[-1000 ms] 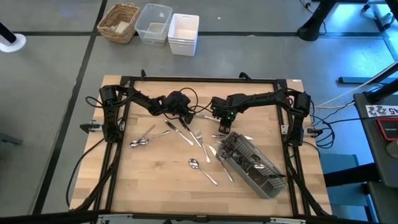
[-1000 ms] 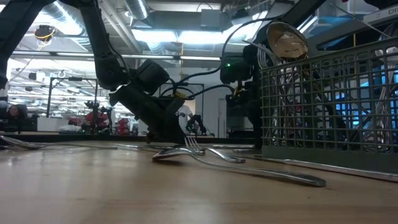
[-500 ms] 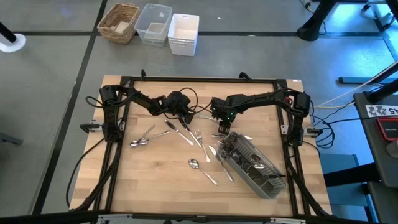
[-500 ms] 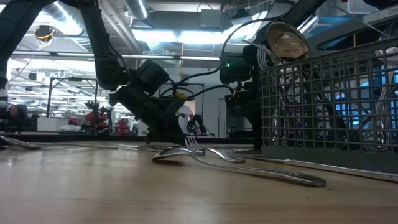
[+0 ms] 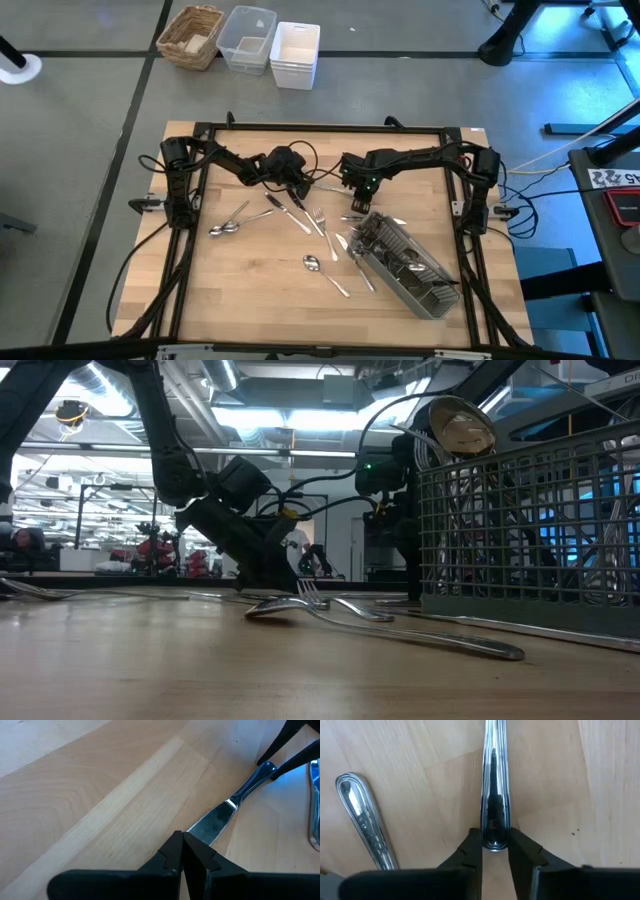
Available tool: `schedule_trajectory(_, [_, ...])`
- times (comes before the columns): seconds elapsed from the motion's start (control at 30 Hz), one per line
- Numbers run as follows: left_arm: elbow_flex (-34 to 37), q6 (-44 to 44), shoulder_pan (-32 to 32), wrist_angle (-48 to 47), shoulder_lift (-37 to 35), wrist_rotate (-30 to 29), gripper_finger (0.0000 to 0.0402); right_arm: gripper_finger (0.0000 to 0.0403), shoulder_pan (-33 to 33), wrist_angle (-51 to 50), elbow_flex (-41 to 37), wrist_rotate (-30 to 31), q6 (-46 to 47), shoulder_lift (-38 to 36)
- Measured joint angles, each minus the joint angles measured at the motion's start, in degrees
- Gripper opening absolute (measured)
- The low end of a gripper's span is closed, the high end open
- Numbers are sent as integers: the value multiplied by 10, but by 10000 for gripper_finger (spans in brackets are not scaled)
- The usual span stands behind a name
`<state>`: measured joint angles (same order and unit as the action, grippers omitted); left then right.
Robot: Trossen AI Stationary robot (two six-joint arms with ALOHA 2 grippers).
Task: Sort silverware
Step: Put the silver table knife into the gray silverware basket
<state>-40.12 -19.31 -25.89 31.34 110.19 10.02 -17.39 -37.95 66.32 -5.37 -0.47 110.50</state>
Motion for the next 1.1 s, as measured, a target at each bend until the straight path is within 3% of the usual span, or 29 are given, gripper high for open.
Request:
schedule_trajectory(0.4, [2,45,4,50,3,8,10,92,0,-41,37,-18,2,4])
schedule_trajectory(0.73, [1,47,20,130,3,20,66,95,2,-41,61,-64,2,6])
schedule_trajectory(0.87, [0,62,28,172,1,58,90,96,2,-39,61,-80,2,5])
schedule_trajectory(1.1, [0,99,50,166,1,124,110,86,2,-34,61,-84,18,5])
